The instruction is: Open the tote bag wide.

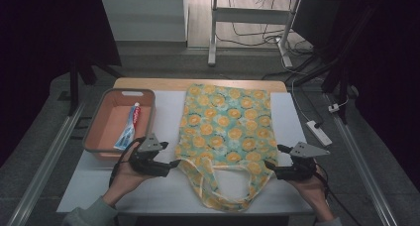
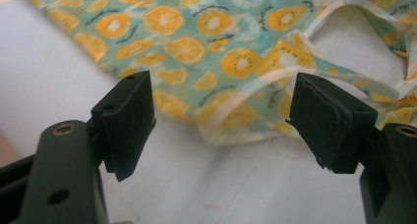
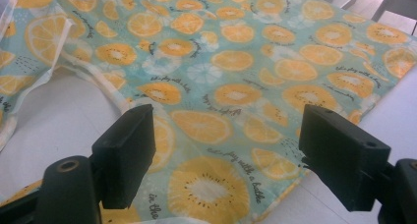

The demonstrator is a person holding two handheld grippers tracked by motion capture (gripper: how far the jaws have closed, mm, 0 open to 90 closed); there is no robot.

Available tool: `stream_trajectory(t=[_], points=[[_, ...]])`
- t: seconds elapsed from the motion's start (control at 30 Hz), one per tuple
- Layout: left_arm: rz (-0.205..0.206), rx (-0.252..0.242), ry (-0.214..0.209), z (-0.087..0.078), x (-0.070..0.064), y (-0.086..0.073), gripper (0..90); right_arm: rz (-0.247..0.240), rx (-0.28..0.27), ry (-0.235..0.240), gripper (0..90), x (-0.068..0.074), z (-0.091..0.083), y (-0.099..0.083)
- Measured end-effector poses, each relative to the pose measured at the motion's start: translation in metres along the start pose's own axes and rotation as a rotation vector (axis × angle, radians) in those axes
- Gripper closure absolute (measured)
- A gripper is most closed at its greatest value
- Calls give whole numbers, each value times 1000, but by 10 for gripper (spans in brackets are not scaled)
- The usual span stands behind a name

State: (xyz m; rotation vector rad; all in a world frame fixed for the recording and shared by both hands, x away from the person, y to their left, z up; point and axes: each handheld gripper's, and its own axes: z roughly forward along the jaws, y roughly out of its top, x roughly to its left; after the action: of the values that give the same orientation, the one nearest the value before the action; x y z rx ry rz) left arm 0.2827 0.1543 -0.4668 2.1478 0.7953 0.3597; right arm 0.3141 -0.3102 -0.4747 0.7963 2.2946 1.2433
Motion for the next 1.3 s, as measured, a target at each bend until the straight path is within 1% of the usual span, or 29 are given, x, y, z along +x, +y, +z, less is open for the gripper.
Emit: stream_trajectory(t=[0.17, 0.2, 0.23, 0.3, 0.33, 0.37, 0.4, 0.43, 0.47, 0.5, 0.53, 0.57, 0.6, 0.67, 0.73, 0.77, 0.8, 0.87, 0.93, 0.97, 1.0, 1.03, 1.07, 1.13, 1.2, 1.3], points=[[82, 36, -26, 12, -14, 17, 248, 1, 3, 2, 214, 0, 1, -1], [103, 54, -39, 17, -18, 22, 247, 5, 2, 5, 215, 0, 1, -2], [103, 54, -39, 17, -18, 22, 247, 5, 2, 5, 215, 0, 1, -2], [121, 71, -51, 22, -21, 26, 245, 5, 2, 9, 215, 1, 1, -2], [146, 91, -67, 27, -24, 31, 245, 3, 4, 10, 215, 1, 1, -2], [156, 100, -74, 30, -26, 33, 245, 0, 5, 11, 216, 1, 2, -2], [156, 100, -74, 30, -26, 33, 245, 0, 6, 11, 215, 2, 2, -2], [171, 117, -89, 37, -30, 38, 245, -1, 8, 13, 215, 2, 2, -2], [171, 117, -89, 37, -30, 38, 245, 1, 7, 15, 215, 2, 3, -2], [176, 124, -94, 41, -32, 40, 245, 0, 7, 16, 215, 2, 3, -2], [196, 144, -103, 49, -37, 45, 243, -1, 8, 17, 215, 2, 3, -2], [205, 154, -107, 54, -39, 47, 242, -1, 9, 17, 215, 2, 3, -3], [205, 154, -107, 54, -39, 47, 243, -1, 9, 17, 216, 2, 3, -3], [222, 182, -115, 62, -43, 51, 255, 4, 7, 17, 216, 2, 2, -4], [229, 216, -113, 70, -45, 51, 263, 2, 6, 19, 217, 2, 2, -4], [234, 232, -109, 73, -45, 51, 283, 3, 5, 20, 217, 2, 2, -4], [237, 244, -106, 75, -45, 50, 333, 3, 4, 20, 217, 2, 2, -5], [238, 254, -109, 77, -45, 46, 482, 4, 6, 21, 218, 2, 2, -5], [234, 266, -112, 79, -44, 43, 659, 4, 9, 19, 220, 2, 2, -6], [230, 282, -121, 80, -42, 42, 713, 4, 8, 20, 220, 2, 2, -6], [230, 282, -121, 80, -42, 42, 776, 4, 8, 20, 220, 2, 2, -6], [225, 282, -126, 80, -42, 42, 776, 3, 11, 19, 221, 2, 2, -6], [225, 282, -128, 80, -42, 41, 824, 3, 12, 20, 221, 3, 2, -6], [226, 278, -133, 77, -41, 41, 874, 0, 13, 22, 223, 3, 2, -6], [224, 265, -140, 74, -41, 42, 879, -2, 16, 25, 226, 4, 1, -6], [206, 217, -153, 63, -39, 44, 880, -17, 25, 36, 234, 7, 0, -4]])
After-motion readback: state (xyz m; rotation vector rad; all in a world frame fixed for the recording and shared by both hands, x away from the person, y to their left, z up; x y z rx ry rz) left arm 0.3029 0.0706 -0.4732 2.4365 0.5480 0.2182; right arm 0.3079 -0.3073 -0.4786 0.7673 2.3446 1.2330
